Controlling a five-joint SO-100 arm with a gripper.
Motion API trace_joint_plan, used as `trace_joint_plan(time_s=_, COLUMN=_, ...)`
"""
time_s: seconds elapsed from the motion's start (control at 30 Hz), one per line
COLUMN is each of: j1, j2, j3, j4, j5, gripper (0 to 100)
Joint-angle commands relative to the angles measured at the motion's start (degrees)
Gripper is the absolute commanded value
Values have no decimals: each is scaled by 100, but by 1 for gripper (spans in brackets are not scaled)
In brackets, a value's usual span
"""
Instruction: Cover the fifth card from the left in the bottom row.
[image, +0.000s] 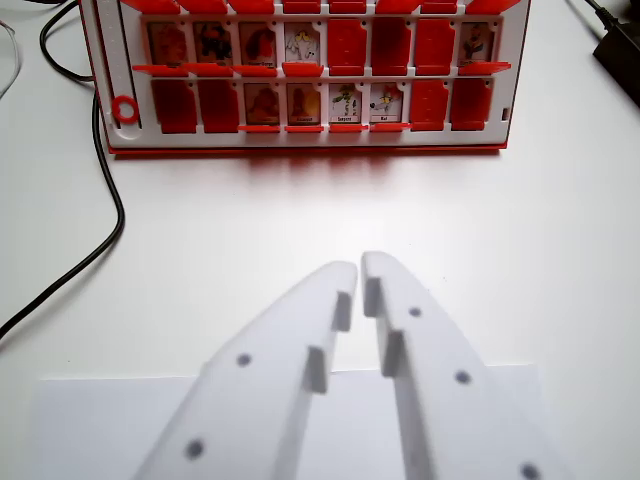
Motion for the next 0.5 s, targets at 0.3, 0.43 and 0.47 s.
trace_joint_plan(time_s=0.3, j1=483, j2=-853, j3=501, j4=-1406, j5=-35, gripper=0)
trace_joint_plan(time_s=0.43, j1=519, j2=-1652, j3=439, j4=-1942, j5=-62, gripper=0)
trace_joint_plan(time_s=0.47, j1=527, j2=-1828, j3=466, j4=-2109, j5=-88, gripper=0)
